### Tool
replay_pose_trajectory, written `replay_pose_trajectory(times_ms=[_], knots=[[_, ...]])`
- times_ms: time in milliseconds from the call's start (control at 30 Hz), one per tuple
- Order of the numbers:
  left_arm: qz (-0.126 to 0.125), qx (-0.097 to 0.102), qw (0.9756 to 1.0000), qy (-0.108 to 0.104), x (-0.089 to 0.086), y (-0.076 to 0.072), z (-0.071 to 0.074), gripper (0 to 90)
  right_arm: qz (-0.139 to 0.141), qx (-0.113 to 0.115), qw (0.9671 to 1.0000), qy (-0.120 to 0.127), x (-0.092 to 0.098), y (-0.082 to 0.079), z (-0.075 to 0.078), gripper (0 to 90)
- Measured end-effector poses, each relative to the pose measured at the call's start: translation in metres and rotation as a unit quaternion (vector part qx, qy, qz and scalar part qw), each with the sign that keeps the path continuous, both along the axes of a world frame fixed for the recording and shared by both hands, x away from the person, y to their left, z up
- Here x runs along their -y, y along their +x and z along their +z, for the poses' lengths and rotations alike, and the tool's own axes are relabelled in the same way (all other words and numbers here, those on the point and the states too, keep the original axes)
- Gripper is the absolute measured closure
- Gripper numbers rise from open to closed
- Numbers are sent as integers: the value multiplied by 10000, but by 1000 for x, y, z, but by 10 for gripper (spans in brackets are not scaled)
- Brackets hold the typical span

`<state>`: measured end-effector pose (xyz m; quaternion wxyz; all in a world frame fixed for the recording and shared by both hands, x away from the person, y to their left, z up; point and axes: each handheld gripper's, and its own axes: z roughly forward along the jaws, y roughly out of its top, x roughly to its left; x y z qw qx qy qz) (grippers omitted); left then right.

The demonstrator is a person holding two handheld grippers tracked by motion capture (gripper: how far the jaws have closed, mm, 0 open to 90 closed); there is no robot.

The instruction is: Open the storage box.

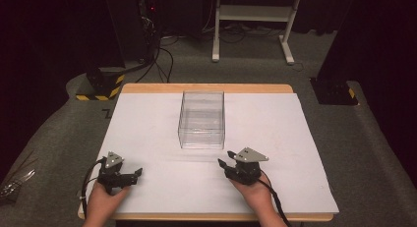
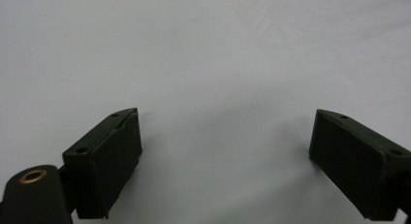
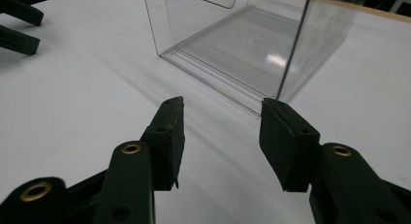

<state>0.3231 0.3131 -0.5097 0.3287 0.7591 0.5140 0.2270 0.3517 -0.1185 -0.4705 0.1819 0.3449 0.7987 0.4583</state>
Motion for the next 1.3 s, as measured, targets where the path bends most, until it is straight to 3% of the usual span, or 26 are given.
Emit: replay_pose_trajectory(times_ms=[233,600,1000,1300], knots=[[0,-2,10000,-3,0,0,0,116,111,-19,9999,112,-14,11,4,515],[0,2,10000,1,0,0,0,116,174,150,9997,110,-32,27,10,505],[-1,0,10000,0,0,0,0,116,180,93,9992,351,-40,45,11,520],[-3,5,10000,7,0,0,0,116,194,99,9990,398,-45,58,9,569]])
